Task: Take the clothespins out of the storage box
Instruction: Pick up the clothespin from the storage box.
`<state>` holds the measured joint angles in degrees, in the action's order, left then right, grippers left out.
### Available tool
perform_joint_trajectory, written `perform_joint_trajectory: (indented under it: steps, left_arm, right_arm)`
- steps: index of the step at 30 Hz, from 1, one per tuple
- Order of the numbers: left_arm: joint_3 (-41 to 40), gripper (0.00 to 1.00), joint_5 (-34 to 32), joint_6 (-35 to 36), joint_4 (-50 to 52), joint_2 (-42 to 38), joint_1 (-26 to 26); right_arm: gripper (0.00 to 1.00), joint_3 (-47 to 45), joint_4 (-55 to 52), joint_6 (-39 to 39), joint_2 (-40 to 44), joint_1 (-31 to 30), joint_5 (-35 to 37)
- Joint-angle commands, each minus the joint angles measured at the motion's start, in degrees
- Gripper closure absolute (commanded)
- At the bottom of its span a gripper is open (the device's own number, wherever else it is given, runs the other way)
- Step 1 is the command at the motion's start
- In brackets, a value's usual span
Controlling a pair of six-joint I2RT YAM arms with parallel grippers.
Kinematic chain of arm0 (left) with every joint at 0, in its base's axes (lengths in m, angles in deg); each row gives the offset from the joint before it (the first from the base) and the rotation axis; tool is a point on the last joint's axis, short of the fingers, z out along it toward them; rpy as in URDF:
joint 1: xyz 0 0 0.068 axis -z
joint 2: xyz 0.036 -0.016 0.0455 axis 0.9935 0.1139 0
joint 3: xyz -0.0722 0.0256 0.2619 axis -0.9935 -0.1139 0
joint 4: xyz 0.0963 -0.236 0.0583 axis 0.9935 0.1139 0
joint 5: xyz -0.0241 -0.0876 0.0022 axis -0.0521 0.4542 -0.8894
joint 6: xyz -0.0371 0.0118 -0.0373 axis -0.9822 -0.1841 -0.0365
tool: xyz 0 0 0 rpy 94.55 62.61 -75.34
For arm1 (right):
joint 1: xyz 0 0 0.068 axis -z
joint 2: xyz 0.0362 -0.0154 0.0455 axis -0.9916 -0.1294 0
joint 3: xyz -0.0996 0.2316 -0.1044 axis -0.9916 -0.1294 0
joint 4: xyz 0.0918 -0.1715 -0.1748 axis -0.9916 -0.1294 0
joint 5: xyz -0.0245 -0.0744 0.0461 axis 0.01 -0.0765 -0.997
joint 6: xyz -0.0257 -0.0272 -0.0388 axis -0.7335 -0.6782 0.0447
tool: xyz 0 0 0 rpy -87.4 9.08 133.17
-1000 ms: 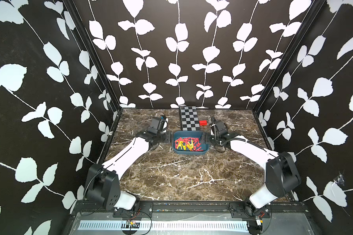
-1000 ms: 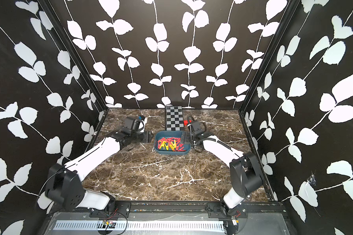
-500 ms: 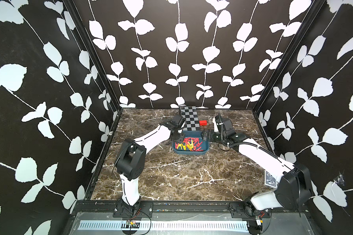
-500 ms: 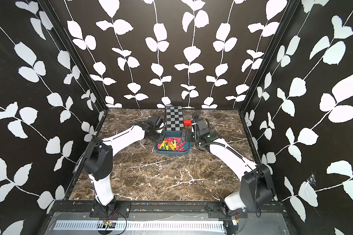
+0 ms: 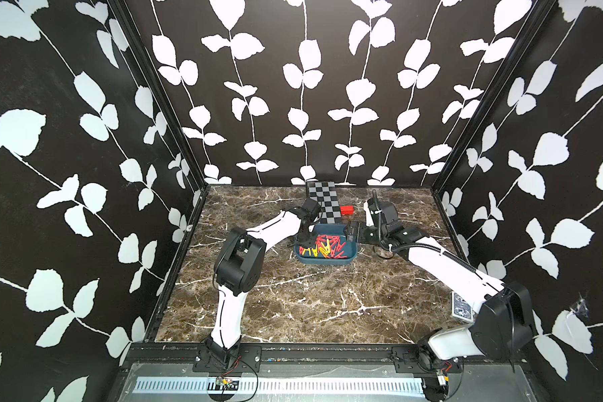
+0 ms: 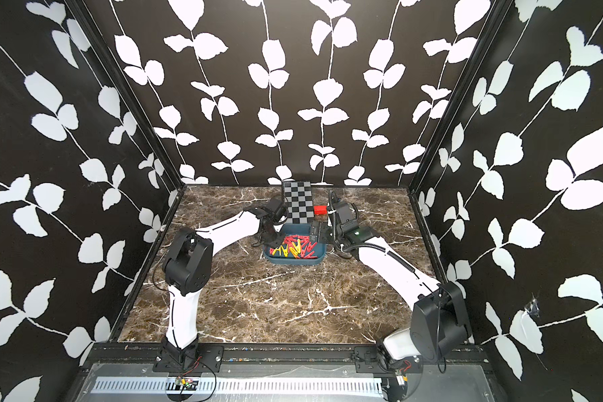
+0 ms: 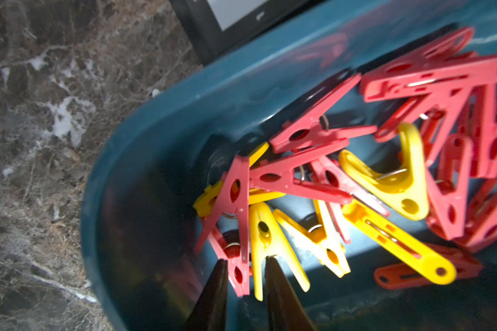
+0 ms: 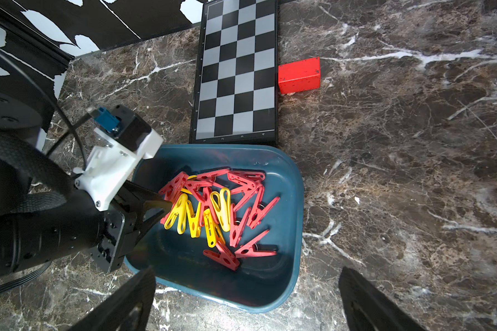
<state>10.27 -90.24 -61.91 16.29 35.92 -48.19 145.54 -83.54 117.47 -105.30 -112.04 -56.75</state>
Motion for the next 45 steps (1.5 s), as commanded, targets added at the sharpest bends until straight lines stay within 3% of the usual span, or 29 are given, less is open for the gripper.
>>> perform_joint_trajectory:
  steps: [1,12,20,28,37,45]
  left_arm:
    - [1.55,0.74,-1.44,1.03,1.39,0.14,0.33]
    - [2.98,0.75,-1.52,1.92,1.08,2.89,0.33]
    - [3.69,0.94,-1.78,1.57,1.29,3.47,0.28]
    - [3.21,1.00,-0.90,0.46,1.84,2.41,0.31]
    - [-0.04,1.00,-0.31,-3.37,1.76,-6.52,0.33]
    - [-8.25,1.00,1.63,-10.36,0.73,-17.39,0.33]
  right_arm:
    - [0.01,-0.57,0.36,0.27,0.20,-0.06,0.77]
    - [0.01,-1.26,0.24,0.93,0.17,-0.01,0.91]
    - [0.01,-2.23,0.47,1.46,1.03,-0.06,0.86]
    - [0.01,-2.32,0.70,1.50,1.59,-0.06,0.60]
    - [0.01,-2.48,2.80,1.99,1.64,-0.06,-1.78]
    - [0.01,-1.32,4.54,2.16,0.44,-0.19,-5.70]
